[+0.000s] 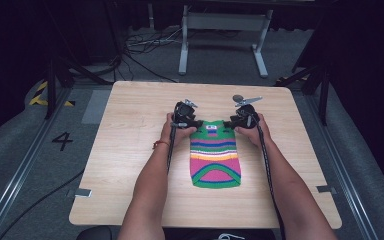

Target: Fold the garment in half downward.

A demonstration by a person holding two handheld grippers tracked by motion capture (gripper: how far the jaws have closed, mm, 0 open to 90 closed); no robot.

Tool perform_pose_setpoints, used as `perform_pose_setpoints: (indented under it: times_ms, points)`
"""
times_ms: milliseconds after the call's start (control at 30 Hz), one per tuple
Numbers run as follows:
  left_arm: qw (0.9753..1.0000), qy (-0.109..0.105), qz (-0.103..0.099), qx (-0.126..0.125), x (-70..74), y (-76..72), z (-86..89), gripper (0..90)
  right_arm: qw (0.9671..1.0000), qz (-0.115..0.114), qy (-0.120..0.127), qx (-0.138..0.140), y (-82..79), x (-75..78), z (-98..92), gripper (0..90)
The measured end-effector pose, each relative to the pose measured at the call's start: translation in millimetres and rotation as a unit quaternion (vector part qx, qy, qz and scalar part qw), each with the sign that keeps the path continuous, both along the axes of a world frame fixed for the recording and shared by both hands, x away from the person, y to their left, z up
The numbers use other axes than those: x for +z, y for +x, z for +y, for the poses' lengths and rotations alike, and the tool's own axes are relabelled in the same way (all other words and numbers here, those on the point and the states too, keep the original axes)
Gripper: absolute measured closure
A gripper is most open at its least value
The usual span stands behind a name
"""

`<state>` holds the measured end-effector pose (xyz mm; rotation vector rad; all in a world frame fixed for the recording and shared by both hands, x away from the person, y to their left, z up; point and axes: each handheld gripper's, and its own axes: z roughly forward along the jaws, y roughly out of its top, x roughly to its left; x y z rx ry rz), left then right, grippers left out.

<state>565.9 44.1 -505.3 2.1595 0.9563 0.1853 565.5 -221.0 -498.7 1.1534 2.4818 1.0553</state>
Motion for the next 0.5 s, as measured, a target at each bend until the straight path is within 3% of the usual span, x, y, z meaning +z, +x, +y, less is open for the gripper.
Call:
perform_pose_setpoints:
  times_ms: [100,133,267,433,500]
  points:
    - [0.9999,-0.007,0.003,-0.012,-0.5,-0.2,0.5,64.0,0.9999,-0.001,0.001,0.01,-0.6,0.6,4.0,50.3]
    - [0.9998,-0.007,0.006,-0.018,-0.3,-0.6,-0.3,69.8,0.9997,0.005,-0.009,0.02,-1.2,-1.3,9.1,49.7]
    - [0.9994,0.005,-0.002,-0.034,0.2,-1.2,-2.5,74.5,0.9998,0.004,-0.007,0.021,-0.4,-2.2,9.4,52.9]
    - [0.9987,0.021,-0.008,-0.046,2.4,-3.7,-5.0,80.7,0.999,0.019,-0.01,0.04,-3.9,0.8,11.0,77.3]
    - [0.9981,0.033,-0.014,-0.05,4.1,-5.0,-6.7,82.5,0.9989,0.013,-0.014,0.042,-6.3,1.0,12.4,79.9]
